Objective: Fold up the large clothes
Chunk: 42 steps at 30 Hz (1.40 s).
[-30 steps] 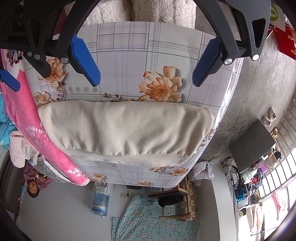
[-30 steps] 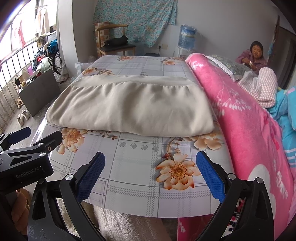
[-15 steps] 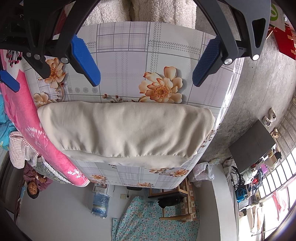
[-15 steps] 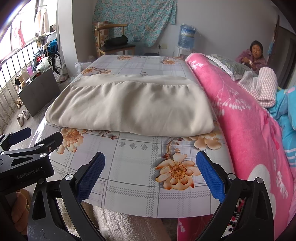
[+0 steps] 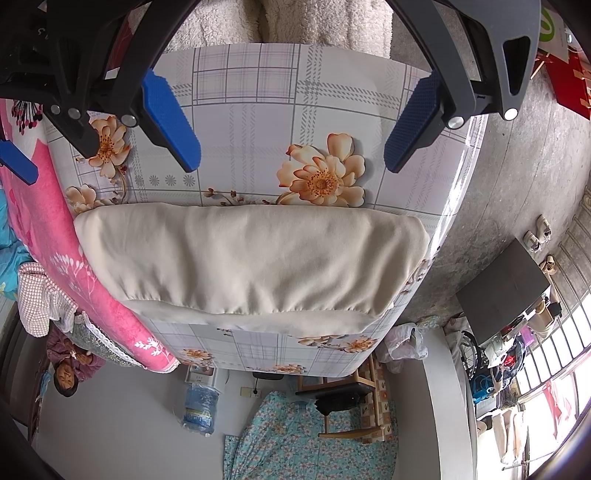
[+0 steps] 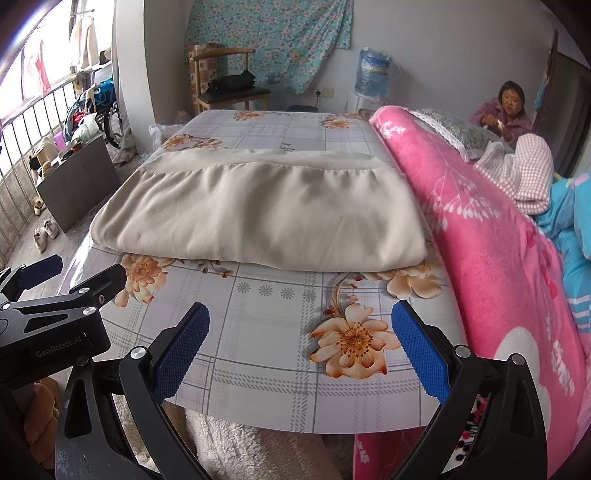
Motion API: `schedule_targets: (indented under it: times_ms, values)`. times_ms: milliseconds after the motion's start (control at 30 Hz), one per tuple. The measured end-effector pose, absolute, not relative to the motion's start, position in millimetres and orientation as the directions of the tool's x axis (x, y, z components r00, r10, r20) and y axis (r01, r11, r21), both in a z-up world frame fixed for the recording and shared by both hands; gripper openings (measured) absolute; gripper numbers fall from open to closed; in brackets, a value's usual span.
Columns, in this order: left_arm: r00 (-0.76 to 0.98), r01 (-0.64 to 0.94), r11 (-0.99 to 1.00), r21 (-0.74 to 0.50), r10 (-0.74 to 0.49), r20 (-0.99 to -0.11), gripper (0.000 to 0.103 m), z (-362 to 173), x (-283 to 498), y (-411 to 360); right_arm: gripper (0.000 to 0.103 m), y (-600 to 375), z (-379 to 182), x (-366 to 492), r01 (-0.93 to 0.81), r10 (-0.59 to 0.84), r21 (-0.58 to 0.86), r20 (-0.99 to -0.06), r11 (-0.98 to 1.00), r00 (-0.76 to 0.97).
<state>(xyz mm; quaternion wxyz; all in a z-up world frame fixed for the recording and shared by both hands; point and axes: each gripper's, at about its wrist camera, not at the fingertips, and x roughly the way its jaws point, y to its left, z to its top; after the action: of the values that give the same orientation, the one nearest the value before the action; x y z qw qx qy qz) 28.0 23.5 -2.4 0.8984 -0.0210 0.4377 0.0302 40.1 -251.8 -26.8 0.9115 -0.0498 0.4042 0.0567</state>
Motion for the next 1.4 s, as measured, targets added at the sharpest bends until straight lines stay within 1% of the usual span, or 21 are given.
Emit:
schedule_targets:
  times_ms: [1400]
  values:
    - [0.619,-0.082,0.997,-0.008,0.045,-0.784,0.098,-2.0,27.9,23.6,0.095,-252.8,-26.3,39.1,-0.143,0.062,-0.046,-0.743,0.989,0.666]
